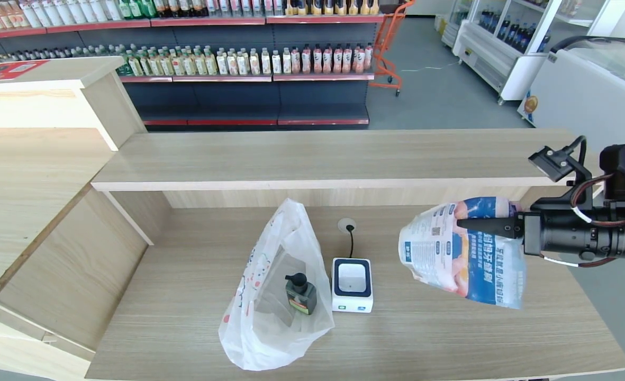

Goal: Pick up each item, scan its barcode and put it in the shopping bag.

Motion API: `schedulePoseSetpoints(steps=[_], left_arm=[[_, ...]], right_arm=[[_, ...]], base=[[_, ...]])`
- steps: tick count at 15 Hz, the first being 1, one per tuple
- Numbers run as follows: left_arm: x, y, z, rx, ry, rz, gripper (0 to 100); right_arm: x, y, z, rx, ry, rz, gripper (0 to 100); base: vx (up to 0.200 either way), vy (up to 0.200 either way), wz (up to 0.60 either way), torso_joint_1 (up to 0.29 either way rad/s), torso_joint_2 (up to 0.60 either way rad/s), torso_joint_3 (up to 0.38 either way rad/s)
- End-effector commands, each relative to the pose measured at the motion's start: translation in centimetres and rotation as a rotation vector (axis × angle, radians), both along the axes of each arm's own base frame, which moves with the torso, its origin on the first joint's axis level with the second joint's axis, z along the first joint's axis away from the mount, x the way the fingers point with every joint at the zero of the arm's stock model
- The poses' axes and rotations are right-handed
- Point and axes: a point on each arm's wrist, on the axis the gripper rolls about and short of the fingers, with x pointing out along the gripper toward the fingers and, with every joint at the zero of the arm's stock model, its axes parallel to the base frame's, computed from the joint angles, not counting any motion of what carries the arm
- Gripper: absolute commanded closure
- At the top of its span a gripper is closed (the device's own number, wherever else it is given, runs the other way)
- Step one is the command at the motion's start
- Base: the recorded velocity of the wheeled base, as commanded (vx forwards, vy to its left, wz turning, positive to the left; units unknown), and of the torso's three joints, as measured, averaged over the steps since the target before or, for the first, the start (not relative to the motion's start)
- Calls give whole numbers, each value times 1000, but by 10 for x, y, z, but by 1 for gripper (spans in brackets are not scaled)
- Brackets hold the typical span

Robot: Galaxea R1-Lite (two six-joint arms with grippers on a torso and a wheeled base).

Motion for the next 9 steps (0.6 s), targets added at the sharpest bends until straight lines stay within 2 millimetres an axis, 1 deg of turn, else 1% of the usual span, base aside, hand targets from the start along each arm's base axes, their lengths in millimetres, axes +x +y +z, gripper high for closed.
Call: schedulePoseSetpoints(steps=[1, 2, 6, 9], left_arm=[[0, 0, 0, 0, -1, 0, 0], [0, 0, 0, 0, -1, 2, 0], [0, 0, 0, 0, -1, 2, 0], [0, 0, 0, 0, -1, 2, 0]], right_arm=[[2, 0, -2, -1, 6, -1, 100], [2, 0, -2, -1, 8, -1, 100], [9, 1, -10, -4, 33, 0, 100], [15, 2, -23, -9, 81, 2, 100]], base=[[0, 200, 0, 2, -2, 7], [0, 200, 0, 32, 22, -2], [0, 0, 0, 0, 0, 0], [0, 0, 0, 0, 0, 0]])
